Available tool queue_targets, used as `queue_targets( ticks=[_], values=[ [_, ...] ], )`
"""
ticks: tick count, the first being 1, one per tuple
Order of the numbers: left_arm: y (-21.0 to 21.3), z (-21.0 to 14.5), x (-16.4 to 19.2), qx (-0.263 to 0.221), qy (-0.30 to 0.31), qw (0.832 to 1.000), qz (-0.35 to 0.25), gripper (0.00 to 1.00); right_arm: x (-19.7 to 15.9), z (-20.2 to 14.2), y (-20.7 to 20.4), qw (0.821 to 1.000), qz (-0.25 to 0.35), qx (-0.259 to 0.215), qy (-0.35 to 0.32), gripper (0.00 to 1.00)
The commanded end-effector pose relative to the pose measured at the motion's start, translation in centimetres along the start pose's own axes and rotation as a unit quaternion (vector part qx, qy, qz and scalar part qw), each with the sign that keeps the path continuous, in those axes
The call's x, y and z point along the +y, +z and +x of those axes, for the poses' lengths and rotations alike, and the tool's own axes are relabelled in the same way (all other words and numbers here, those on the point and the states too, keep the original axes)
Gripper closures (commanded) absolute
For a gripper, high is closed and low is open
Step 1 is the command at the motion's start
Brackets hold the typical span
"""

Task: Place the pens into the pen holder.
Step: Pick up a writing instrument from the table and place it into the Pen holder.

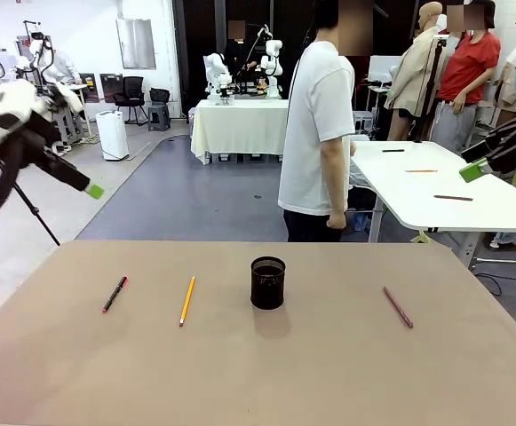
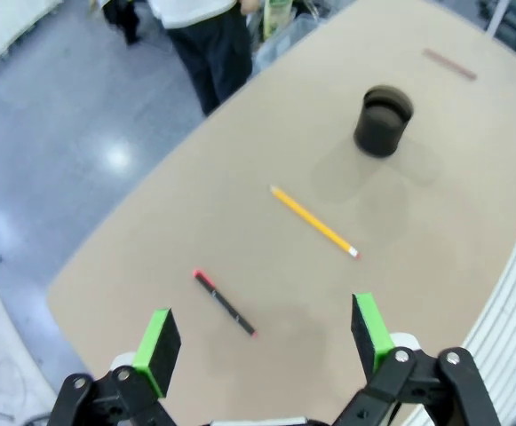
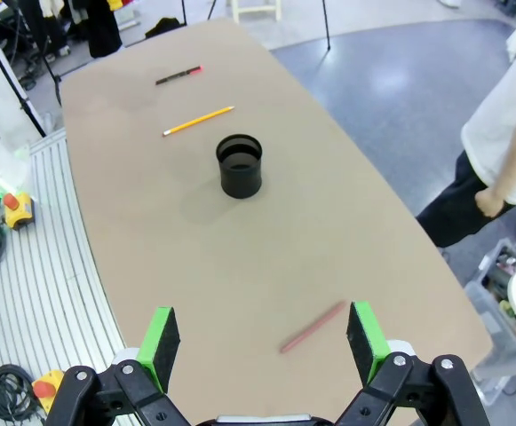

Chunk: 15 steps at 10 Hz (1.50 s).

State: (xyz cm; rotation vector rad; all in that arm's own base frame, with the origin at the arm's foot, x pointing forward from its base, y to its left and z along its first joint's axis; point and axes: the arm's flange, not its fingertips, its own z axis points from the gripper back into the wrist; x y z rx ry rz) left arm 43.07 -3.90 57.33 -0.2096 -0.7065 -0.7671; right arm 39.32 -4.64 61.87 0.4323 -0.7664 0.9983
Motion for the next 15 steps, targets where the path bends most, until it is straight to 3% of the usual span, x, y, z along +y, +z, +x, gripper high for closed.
queue_targets(
  ticks=[1,3,6,7,8,12,13,15],
  values=[
    [-3.6,0.7,0.2,0.093,0.06,0.993,0.046,0.0,-0.1,0.0,-0.1,1.0,0.004,-0.016,0.003,0.0],
    [-7.6,-0.2,0.5,0.15,0.129,0.977,0.073,0.0,-0.1,0.0,-0.1,1.0,0.004,-0.016,0.003,0.0],
    [-15.1,0.0,-2.3,0.196,0.132,0.968,0.088,0.0,-0.1,0.0,-0.1,1.0,0.004,-0.016,0.003,0.0],
    [-16.1,0.3,-2.4,0.194,0.143,0.968,0.065,0.0,-0.1,0.0,-0.1,1.0,0.004,-0.016,0.003,0.0],
    [-13.9,-1.4,-1.6,0.187,0.129,0.97,0.084,0.0,-0.1,0.0,-0.1,1.0,0.004,-0.016,0.003,0.0],
    [-14.9,-0.8,-2.1,0.191,0.135,0.969,0.081,0.0,-0.1,0.0,-0.1,1.0,0.004,-0.016,0.003,0.0],
    [-17.3,0.2,-2.3,0.237,0.177,0.947,0.121,0.0,-0.1,0.0,-0.1,1.0,0.004,-0.016,0.003,0.0],
    [-21.9,1.6,-2.2,0.287,0.219,0.924,0.123,0.0,-0.1,0.0,-0.1,1.0,0.004,-0.016,0.003,0.0]
  ],
)
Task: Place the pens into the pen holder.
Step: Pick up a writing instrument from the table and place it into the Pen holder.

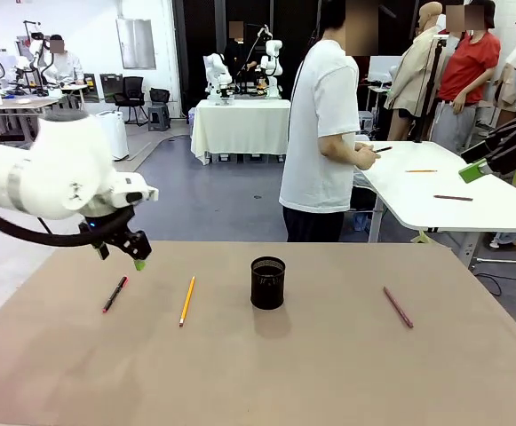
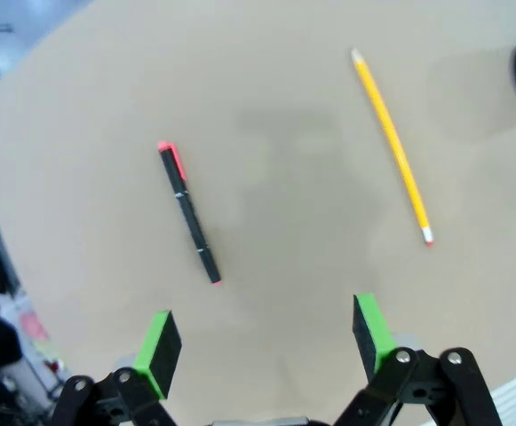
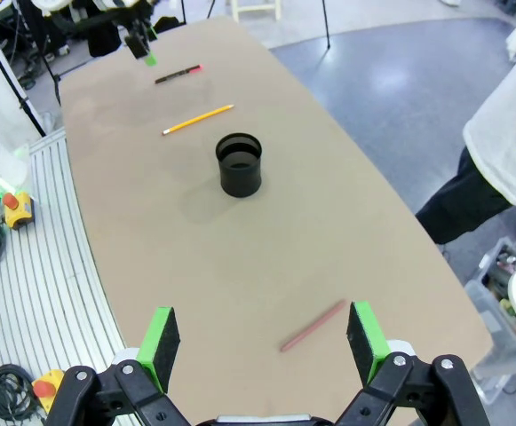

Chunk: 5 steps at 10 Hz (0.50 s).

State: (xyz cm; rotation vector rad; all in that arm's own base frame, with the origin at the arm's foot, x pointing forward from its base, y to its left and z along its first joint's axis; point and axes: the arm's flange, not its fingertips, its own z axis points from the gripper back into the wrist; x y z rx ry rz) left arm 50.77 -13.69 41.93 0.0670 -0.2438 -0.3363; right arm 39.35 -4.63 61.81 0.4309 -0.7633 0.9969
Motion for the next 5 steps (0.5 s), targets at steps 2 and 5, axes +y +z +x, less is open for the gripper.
queue_targets(
  ticks=[2,5],
  values=[
    [-3.7,5.5,-2.2,0.047,0.069,0.996,0.036,0.0,-0.1,0.1,0.0,1.0,0.004,-0.017,0.004,0.0],
    [-8.0,7.9,-4.4,0.049,0.125,0.991,0.016,0.0,-0.1,0.1,0.0,1.0,0.004,-0.017,0.004,0.0]
  ],
)
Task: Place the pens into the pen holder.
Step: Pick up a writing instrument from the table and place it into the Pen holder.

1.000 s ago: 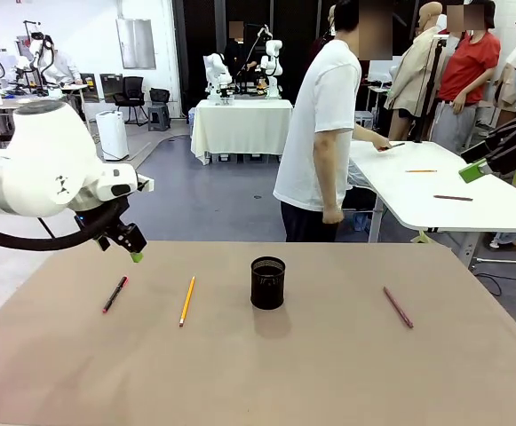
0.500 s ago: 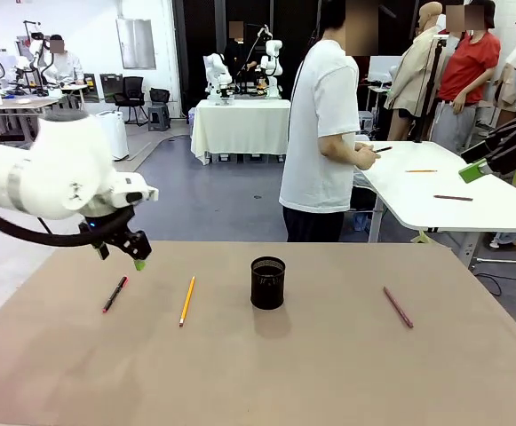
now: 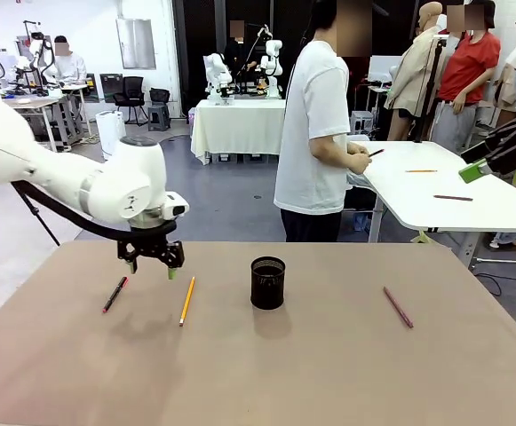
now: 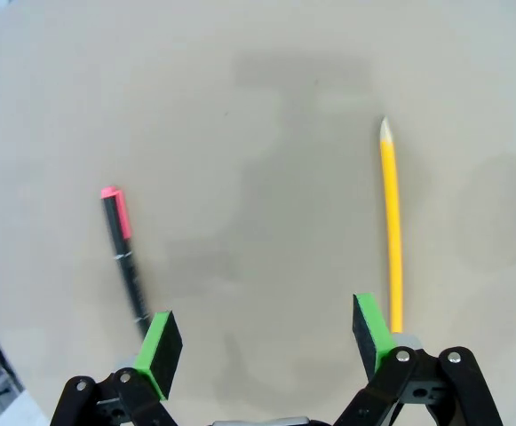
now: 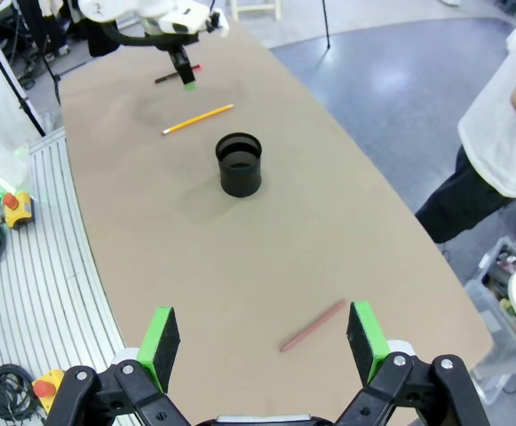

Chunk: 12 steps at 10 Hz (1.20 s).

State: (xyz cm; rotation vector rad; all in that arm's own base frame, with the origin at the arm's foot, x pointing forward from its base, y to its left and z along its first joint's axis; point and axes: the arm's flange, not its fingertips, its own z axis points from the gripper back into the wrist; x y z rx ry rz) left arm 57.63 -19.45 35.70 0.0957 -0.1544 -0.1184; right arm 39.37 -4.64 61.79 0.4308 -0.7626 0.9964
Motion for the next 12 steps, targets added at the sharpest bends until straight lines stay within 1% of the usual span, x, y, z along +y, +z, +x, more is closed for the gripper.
queue_targets(
  ticks=[1,2,3,5,6,7,8,9,12],
  values=[
    [-0.9,1.4,-1.4,0.008,0.017,1.0,-0.016,0.0,-0.1,0.1,0.0,1.0,0.004,-0.017,0.004,0.0],
    [-1.3,1.5,-2.3,0.018,0.024,0.999,-0.023,0.0,-0.1,0.1,0.0,1.0,0.004,-0.017,0.004,0.0],
    [-2.2,1.8,-3.3,0.02,0.051,0.998,-0.015,0.0,-0.1,0.1,0.0,1.0,0.004,-0.017,0.004,0.0],
    [-3.9,2.3,-4.3,0.033,0.065,0.997,-0.024,0.0,-0.1,0.1,0.0,1.0,0.004,-0.017,0.004,0.0],
    [-4.4,2.4,-4.6,0.044,0.063,0.997,-0.032,0.0,-0.1,0.1,0.0,1.0,0.004,-0.017,0.004,0.0],
    [-4.6,2.3,-4.9,0.044,0.065,0.997,-0.029,0.0,-0.1,0.1,0.0,1.0,0.004,-0.017,0.004,0.0],
    [-5.0,2.0,-5.0,0.021,0.048,0.998,-0.019,0.0,-0.1,0.1,0.0,1.0,0.004,-0.017,0.004,0.0],
    [-4.9,1.9,-5.2,0.024,0.049,0.999,-0.004,0.2,-0.1,0.1,0.0,1.0,0.004,-0.017,0.004,0.0],
    [-4.9,2.0,-5.3,0.025,0.061,0.998,-0.001,0.8,-0.1,0.1,0.0,1.0,0.004,-0.017,0.004,0.0]
  ],
)
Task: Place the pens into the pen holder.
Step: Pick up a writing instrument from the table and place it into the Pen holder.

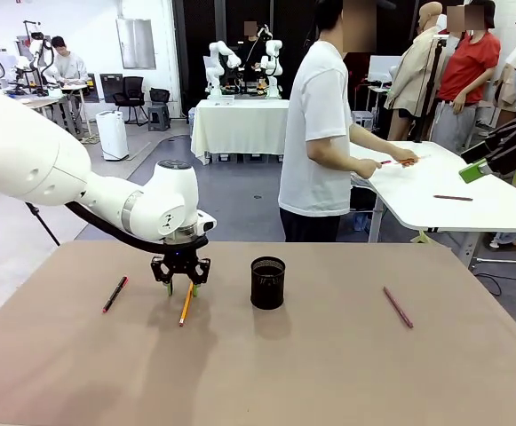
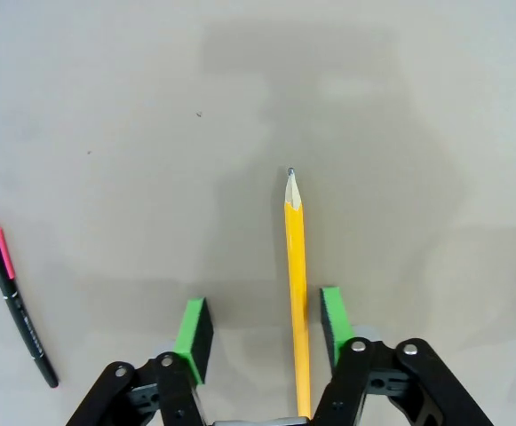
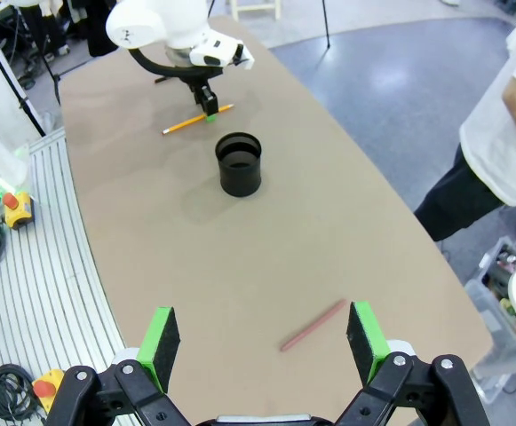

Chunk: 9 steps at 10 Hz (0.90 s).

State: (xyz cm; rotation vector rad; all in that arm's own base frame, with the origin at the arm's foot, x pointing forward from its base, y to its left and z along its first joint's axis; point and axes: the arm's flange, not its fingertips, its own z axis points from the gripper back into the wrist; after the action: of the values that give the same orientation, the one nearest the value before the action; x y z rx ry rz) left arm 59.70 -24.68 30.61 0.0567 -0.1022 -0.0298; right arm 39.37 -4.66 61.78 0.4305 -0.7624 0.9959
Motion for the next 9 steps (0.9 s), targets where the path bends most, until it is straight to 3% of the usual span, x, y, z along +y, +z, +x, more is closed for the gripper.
queue_targets(
  ticks=[1,8,9],
  values=[
    [0.0,0.1,0.1,0.001,0.021,1.0,0.012,1.0,-0.1,0.1,0.0,1.0,0.004,-0.018,0.005,0.0],
    [0.5,-0.4,1.3,0.014,-0.001,1.0,-0.003,1.0,-0.1,0.1,0.0,1.0,0.004,-0.018,0.005,0.0],
    [1.8,-1.2,2.2,0.014,-0.002,0.999,-0.048,1.0,-0.1,0.1,0.0,1.0,0.004,-0.018,0.005,0.0]
  ],
)
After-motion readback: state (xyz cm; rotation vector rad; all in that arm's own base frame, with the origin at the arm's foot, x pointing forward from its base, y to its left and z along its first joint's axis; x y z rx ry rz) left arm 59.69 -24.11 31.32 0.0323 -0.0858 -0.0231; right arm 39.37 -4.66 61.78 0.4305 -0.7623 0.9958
